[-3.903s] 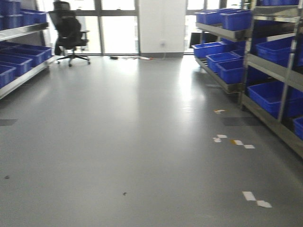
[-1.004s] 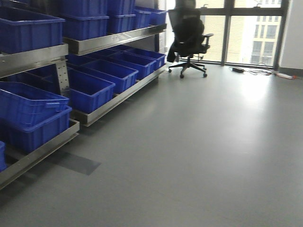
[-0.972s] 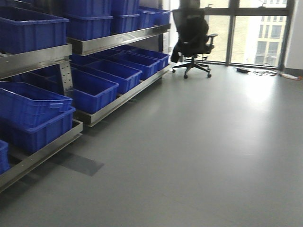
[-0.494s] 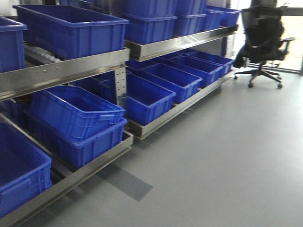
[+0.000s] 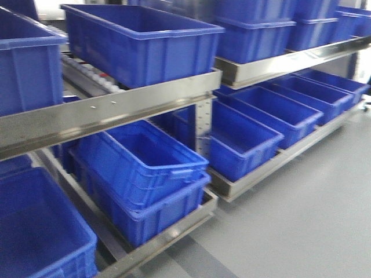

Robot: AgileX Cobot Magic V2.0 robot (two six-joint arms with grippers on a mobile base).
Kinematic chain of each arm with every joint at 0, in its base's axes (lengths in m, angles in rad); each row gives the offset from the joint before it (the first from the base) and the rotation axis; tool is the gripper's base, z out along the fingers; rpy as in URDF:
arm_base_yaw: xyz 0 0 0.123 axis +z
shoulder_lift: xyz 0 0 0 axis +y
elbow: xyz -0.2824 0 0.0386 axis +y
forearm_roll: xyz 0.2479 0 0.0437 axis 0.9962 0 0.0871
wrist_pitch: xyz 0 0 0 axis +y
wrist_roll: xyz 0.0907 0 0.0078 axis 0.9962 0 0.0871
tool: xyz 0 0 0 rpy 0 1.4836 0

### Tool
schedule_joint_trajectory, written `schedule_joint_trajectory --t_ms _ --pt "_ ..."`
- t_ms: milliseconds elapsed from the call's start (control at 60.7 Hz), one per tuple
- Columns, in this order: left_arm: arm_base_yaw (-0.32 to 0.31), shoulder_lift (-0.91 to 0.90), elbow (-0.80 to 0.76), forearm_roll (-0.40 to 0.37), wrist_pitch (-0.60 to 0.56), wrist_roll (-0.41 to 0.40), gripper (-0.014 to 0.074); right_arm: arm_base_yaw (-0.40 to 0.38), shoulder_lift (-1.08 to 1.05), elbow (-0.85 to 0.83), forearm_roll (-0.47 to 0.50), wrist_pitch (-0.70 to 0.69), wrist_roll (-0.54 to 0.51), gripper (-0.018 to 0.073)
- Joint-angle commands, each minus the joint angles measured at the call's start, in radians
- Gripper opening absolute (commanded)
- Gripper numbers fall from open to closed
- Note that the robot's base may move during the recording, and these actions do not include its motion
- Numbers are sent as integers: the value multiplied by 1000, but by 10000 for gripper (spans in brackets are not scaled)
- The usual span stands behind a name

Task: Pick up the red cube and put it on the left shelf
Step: 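Drive the base up to the shelf rack of blue crates, then lower the red cube with the right gripper into the blue crate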

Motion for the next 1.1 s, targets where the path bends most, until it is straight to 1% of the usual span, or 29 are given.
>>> schedule_joint_trajectory --t_ms 0,1087 --pt "0 -16 23 -5 -88 -1 102 -4 15 -24 -8 -94 -7 226" --pt "2 -16 23 -5 -88 -1 102 -3 15 -24 -8 -93 -7 226"
